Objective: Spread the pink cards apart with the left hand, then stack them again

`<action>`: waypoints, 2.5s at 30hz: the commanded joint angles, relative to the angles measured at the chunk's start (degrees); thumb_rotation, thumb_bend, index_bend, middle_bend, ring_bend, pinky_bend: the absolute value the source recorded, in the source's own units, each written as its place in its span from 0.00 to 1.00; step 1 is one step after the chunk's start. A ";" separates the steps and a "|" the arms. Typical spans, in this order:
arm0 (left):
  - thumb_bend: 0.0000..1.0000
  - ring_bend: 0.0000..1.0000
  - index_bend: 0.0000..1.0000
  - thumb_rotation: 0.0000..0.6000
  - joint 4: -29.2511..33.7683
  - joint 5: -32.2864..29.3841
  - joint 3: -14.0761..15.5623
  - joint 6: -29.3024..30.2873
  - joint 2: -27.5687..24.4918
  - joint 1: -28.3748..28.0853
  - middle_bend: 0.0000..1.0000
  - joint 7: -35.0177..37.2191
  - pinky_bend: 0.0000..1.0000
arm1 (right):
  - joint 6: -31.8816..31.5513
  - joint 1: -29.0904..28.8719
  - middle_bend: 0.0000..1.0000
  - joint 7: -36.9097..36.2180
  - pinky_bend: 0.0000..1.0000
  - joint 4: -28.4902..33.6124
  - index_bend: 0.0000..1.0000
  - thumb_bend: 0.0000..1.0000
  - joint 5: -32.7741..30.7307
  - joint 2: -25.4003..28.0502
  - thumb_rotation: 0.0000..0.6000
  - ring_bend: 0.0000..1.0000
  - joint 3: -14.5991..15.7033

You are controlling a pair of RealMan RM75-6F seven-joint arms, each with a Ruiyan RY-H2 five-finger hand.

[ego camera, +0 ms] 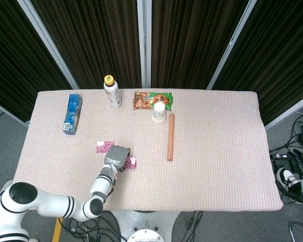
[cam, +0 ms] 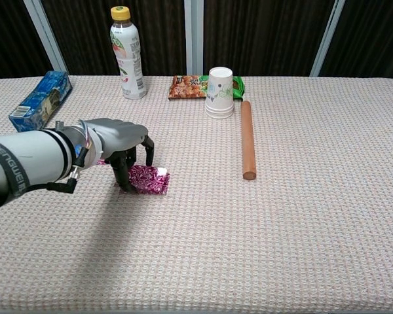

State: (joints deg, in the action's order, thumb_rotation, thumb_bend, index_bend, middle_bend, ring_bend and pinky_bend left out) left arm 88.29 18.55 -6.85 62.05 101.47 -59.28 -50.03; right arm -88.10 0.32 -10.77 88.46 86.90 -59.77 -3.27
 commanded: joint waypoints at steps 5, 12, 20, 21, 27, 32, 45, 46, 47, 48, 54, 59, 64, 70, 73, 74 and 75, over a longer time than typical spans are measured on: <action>0.27 0.87 0.41 1.00 -1.81 -1.91 -1.21 0.62 1.69 -0.03 0.88 -0.92 0.96 | -0.08 0.07 0.07 -0.08 0.00 -0.07 0.12 0.16 -0.07 0.08 0.85 0.00 0.03; 0.27 0.87 0.41 1.00 -4.02 -3.64 -1.78 -0.40 2.45 0.14 0.88 -1.84 0.96 | 0.12 0.08 0.07 -0.04 0.00 -0.11 0.12 0.16 -0.35 0.12 0.85 0.00 0.04; 0.27 0.87 0.40 1.00 -3.53 -3.26 -2.33 -0.20 2.85 0.38 0.88 -2.17 0.96 | 0.30 0.00 0.07 0.15 0.00 0.04 0.12 0.16 -0.38 0.21 0.85 0.00 0.08; 0.27 0.87 0.40 1.00 -3.41 -3.12 -2.35 -0.11 2.90 0.40 0.88 -2.21 0.96 | 0.29 0.00 0.07 0.17 0.00 0.05 0.12 0.16 -0.39 0.22 0.85 0.00 0.08; 0.27 0.87 0.40 1.00 -3.25 -3.27 -2.38 0.12 3.28 0.39 0.88 -3.08 0.96 | 0.21 0.19 0.07 0.06 0.00 0.04 0.12 0.16 -0.54 0.30 0.85 0.00 0.17; 0.26 0.86 0.39 1.00 -3.23 -3.32 -2.39 0.20 3.44 0.48 0.88 -3.53 0.96 | 0.16 0.29 0.07 -0.17 0.00 -0.09 0.12 0.16 -0.56 0.34 0.85 0.00 0.21; 0.26 0.86 0.35 1.00 -0.42 0.91 -3.30 1.47 0.96 1.56 0.88 -1.63 0.96 | 0.25 0.22 0.07 -0.57 0.00 -0.40 0.12 0.16 -0.63 0.30 0.85 0.00 0.11; 0.26 0.86 0.35 1.00 -0.38 1.95 -3.12 1.85 0.30 1.93 0.88 -1.18 0.96 | 0.35 0.13 0.07 -0.54 0.00 -0.40 0.11 0.16 -0.59 0.28 0.85 0.00 0.09; 0.26 0.86 0.35 1.00 -0.51 2.54 -2.94 2.02 -0.19 2.22 0.88 -0.90 0.96 | 0.40 0.07 0.07 -0.54 0.00 -0.41 0.11 0.16 -0.55 0.27 0.85 0.00 0.08; 0.26 0.86 0.35 1.00 -0.97 3.11 -2.72 2.05 -0.80 2.66 0.87 -0.44 0.96 | 0.43 0.01 0.07 -0.59 0.00 -0.46 0.12 0.16 -0.50 0.24 0.85 0.00 0.06; 0.26 0.86 0.36 1.00 -7.83 4.50 -1.32 -0.26 -1.77 4.71 0.88 1.86 0.96 | 0.75 -0.20 0.07 -0.48 0.00 -0.45 0.11 0.16 -0.53 0.08 0.85 0.00 0.05; 0.26 0.86 0.37 1.00 -14.10 4.62 -0.90 -3.90 -1.08 6.22 0.88 3.82 0.96 | 1.00 -0.38 0.07 -0.08 0.00 -0.24 0.12 0.16 -0.55 -0.06 0.85 0.00 0.05; 0.26 0.86 0.37 1.00 -17.74 4.74 -1.17 -5.74 0.29 6.93 0.88 4.77 0.96 | 1.14 -0.55 0.07 0.70 0.00 0.41 0.12 0.16 -0.52 0.12 0.85 0.00 0.03; 0.26 0.86 0.37 1.00 -18.71 4.75 -1.91 -6.96 0.92 7.34 0.88 5.14 0.96 | 0.98 -0.41 0.07 1.45 0.00 1.11 0.11 0.16 -0.69 0.39 0.85 0.00 0.05; 0.26 0.86 0.37 1.00 -18.64 5.26 -2.04 -7.05 1.04 7.52 0.88 5.21 0.96 | 1.04 -0.43 0.07 1.79 0.00 1.43 0.12 0.16 -0.68 0.40 0.85 0.00 0.10; 0.26 0.86 0.37 1.00 -18.69 5.41 -2.01 -7.04 1.11 7.55 0.88 5.12 0.96 | 1.03 -0.42 0.07 1.88 0.00 1.50 0.12 0.16 -0.66 0.40 0.84 0.00 0.12; 0.26 0.86 0.37 1.00 -18.78 5.56 -2.00 -7.01 1.20 7.59 0.88 5.05 0.96 | 0.99 -0.41 0.07 1.97 0.00 1.57 0.12 0.16 -0.64 0.42 0.84 0.00 0.12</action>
State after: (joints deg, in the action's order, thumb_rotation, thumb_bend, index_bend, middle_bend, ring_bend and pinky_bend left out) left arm 69.53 24.07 -8.86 55.02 102.63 -51.72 -44.94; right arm -87.10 -0.09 -8.80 90.02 86.25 -59.35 -3.16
